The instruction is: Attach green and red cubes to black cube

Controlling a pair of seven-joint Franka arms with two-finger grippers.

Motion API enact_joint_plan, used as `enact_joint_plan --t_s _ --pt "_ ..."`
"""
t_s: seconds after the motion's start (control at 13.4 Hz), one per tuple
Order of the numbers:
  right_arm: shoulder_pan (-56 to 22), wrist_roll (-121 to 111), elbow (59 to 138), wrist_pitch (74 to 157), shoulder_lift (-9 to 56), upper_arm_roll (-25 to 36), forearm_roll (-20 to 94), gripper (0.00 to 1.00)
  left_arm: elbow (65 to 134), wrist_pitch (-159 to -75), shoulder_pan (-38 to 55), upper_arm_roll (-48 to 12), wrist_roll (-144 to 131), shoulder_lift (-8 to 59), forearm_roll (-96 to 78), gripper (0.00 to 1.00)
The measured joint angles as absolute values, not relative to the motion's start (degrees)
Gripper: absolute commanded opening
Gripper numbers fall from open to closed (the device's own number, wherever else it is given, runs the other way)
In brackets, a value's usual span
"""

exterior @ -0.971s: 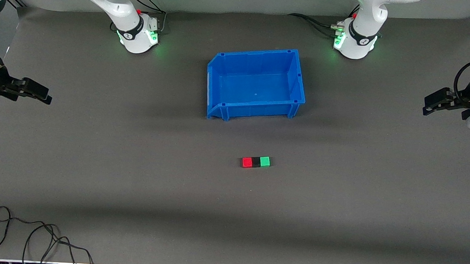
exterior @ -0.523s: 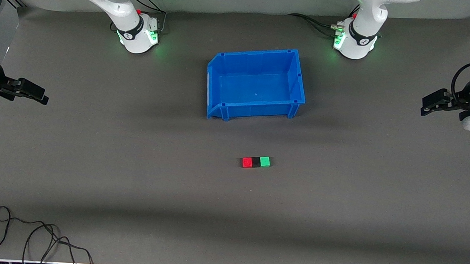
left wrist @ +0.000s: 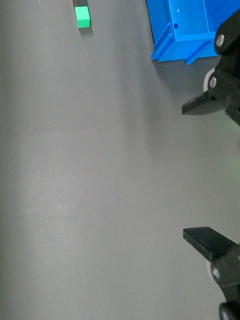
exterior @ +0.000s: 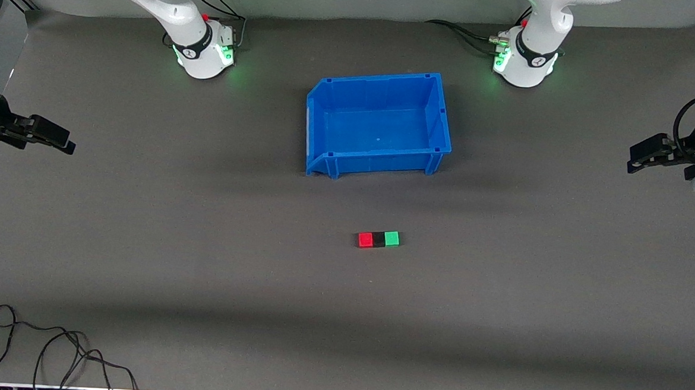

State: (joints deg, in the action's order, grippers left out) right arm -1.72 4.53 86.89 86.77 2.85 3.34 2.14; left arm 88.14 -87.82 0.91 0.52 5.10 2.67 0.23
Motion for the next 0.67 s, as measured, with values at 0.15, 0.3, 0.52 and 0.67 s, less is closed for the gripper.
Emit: enact_joint_plan --t_s 0.15,0.3,0.52,0.67 --pt "-1.7 4.5 86.9 86.8 2.8 3.4 2.8 1.00 88.1 -87.8 0.9 0.5 5.1 2.7 0.2 1.00" --pt "-1.7 4.5 86.9 86.8 2.8 3.4 2.9 1.00 88.1 -87.8 0.9 0.4 5.2 2.7 0.2 1.00" --pt "-1.7 4.5 86.9 86.8 2.8 3.4 2.9 1.00 88.1 -87.8 0.9 0.1 5.2 2.7 0.2 1.00" --pt "-1.7 4.5 86.9 86.8 2.8 3.4 2.9 1.00 88.1 -87.8 0.9 0.1 5.2 2.7 0.2 1.00"
